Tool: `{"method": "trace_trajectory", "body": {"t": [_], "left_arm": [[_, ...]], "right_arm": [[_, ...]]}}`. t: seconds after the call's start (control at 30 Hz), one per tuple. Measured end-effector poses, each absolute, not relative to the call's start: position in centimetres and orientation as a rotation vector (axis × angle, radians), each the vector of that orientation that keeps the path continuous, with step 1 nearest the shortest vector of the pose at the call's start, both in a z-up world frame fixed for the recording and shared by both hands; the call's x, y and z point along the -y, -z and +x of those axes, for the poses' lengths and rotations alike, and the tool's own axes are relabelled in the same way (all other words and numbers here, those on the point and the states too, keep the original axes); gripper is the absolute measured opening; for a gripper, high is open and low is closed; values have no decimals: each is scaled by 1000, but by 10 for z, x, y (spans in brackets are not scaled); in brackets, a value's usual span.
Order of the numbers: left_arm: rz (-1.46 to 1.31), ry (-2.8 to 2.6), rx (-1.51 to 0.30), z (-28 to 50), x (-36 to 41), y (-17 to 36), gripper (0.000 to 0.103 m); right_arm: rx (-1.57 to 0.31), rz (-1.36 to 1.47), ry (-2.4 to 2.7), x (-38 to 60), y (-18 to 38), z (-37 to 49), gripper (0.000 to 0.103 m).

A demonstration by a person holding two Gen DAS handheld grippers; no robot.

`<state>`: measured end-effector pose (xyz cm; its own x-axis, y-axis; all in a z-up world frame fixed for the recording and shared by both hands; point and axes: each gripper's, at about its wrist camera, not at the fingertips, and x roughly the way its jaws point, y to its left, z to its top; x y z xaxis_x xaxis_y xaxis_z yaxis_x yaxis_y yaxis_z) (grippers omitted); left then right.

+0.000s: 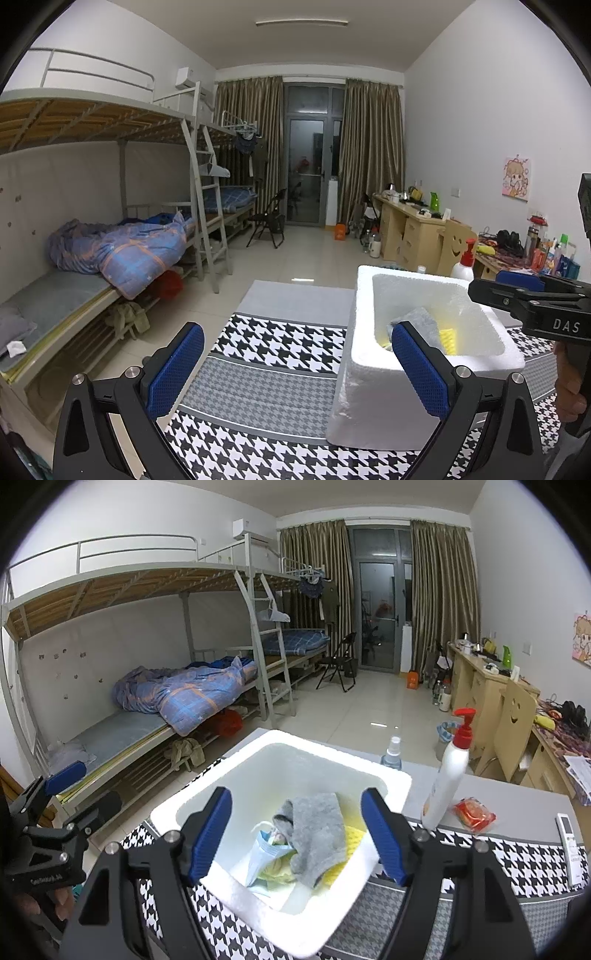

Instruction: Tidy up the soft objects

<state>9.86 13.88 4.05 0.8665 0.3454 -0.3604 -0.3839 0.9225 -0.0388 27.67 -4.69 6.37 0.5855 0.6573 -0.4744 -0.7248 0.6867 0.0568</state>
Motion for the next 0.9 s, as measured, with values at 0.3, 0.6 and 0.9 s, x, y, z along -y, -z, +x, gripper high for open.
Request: {"method": "trace_trajectory", "body": {"t": [0.3, 0.6, 0.9], "left_arm": [[-96, -367, -347, 97, -127, -44, 102], [-91, -327, -349, 98, -111, -50, 102], [-67, -297, -339, 103, -90, -54, 102]], "right_arm": [[-459, -114, -793, 65, -72, 276, 79], [-440, -46, -786, 91, -71, 274, 92], [-367, -68, -735, 115, -69, 259, 101]]}}
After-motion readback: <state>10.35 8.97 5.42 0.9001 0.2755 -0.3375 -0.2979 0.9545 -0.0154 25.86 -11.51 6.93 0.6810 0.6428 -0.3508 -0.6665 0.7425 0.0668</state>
